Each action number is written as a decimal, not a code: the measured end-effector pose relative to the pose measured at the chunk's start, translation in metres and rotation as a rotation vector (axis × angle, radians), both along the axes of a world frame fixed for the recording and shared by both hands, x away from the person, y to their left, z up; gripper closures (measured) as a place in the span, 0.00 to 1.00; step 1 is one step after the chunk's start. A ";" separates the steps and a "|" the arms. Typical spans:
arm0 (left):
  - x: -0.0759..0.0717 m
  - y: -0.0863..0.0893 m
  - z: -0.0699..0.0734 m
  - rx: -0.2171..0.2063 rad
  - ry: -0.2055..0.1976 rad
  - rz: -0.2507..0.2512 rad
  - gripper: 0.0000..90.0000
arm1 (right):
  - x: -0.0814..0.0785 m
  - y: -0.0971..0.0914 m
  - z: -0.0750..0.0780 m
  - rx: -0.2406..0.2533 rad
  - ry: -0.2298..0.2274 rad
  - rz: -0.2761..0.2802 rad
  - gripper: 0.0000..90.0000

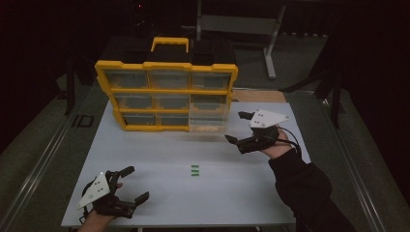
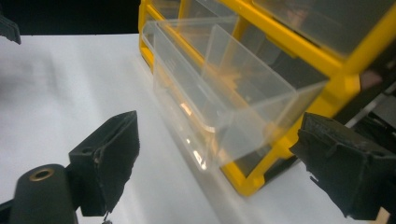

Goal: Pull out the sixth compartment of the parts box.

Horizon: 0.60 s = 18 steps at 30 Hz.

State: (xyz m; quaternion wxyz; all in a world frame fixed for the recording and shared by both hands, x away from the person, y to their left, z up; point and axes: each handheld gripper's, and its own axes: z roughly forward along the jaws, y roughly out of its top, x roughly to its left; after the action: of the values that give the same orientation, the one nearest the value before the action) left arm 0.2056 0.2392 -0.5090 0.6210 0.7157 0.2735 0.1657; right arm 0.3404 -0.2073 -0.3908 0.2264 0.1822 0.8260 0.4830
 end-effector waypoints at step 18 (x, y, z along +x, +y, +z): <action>0.000 -0.001 0.000 -0.004 0.004 -0.004 0.00 | -0.019 -0.030 -0.048 0.089 0.046 -0.027 0.16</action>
State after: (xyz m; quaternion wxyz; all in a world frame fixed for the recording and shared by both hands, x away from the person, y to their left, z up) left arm 0.2054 0.2386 -0.5087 0.6220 0.7154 0.2736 0.1626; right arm 0.3211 -0.2369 -0.4391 0.2055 0.2143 0.8061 0.5120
